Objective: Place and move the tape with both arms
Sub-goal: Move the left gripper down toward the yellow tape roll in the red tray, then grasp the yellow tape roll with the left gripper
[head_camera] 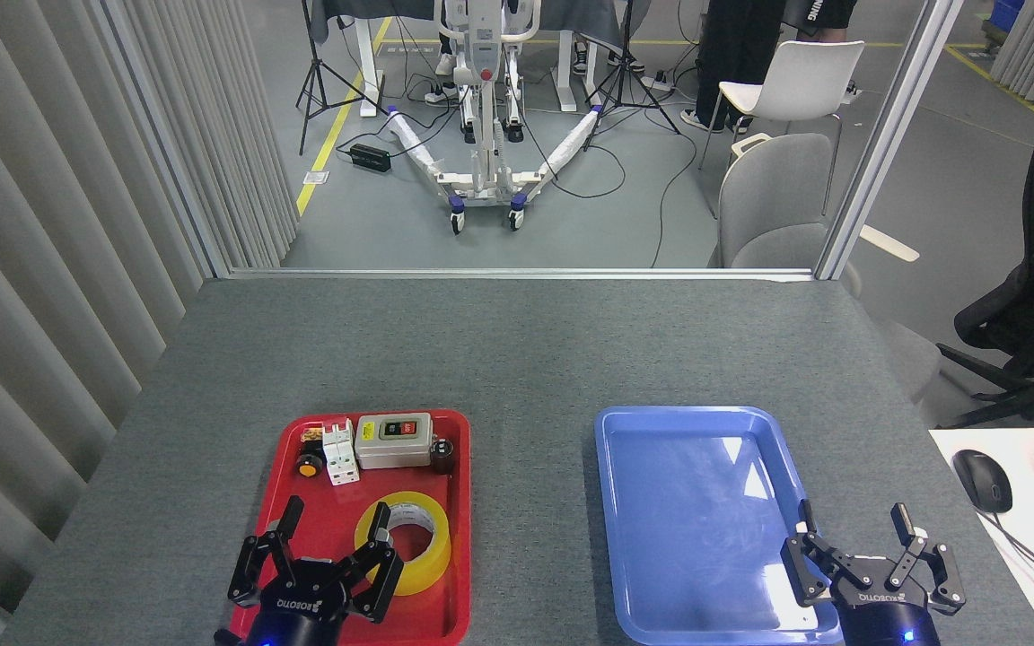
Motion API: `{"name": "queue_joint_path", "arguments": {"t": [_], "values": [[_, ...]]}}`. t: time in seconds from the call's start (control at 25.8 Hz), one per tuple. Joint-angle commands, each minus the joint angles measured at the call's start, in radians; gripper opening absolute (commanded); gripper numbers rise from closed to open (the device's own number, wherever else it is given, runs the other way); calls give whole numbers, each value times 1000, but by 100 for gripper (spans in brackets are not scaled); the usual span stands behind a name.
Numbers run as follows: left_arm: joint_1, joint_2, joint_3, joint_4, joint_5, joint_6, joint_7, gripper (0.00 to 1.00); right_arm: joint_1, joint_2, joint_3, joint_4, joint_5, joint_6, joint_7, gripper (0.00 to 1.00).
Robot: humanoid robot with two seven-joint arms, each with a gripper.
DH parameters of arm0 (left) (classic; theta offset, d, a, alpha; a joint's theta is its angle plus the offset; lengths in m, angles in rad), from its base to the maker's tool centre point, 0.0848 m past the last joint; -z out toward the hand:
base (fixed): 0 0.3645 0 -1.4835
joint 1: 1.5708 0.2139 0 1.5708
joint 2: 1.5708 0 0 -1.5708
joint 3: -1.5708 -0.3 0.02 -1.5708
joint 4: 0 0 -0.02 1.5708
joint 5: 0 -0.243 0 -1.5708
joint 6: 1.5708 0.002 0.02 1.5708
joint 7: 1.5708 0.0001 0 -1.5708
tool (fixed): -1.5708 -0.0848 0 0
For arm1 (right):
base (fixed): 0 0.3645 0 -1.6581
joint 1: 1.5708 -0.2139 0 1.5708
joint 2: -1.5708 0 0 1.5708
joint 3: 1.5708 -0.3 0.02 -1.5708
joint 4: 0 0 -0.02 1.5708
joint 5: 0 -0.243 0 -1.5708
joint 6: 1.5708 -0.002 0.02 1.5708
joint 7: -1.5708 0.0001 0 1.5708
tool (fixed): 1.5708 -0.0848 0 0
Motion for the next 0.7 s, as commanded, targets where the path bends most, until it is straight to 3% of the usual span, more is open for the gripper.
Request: {"name": "queue_joint_path", "arguments": {"t": [0.0, 0.04, 0.16, 0.27, 0.35, 0.66], "values": [[-27, -1, -5, 6, -6, 7, -41, 100, 0, 1, 1, 0, 1, -8, -1, 99], [-55, 1, -5, 11, -3, 7, -128, 100, 0, 2, 3, 0, 1, -8, -1, 99], [-191, -1, -3, 36, 2, 16, -566, 100, -3, 3, 3, -1, 1, -10, -3, 99], [-285, 1, -5, 37, 2, 93, -933, 100, -3, 3, 4, -1, 1, -10, -3, 99], [-300, 4, -6, 33, 0, 145, -1067, 100, -1, 3, 18, -1, 1, -8, -3, 99], [-386, 18, -26, 79, 6, 163, -1410, 100, 8, 4, 34, -1, 9, -8, -8, 99]]}}
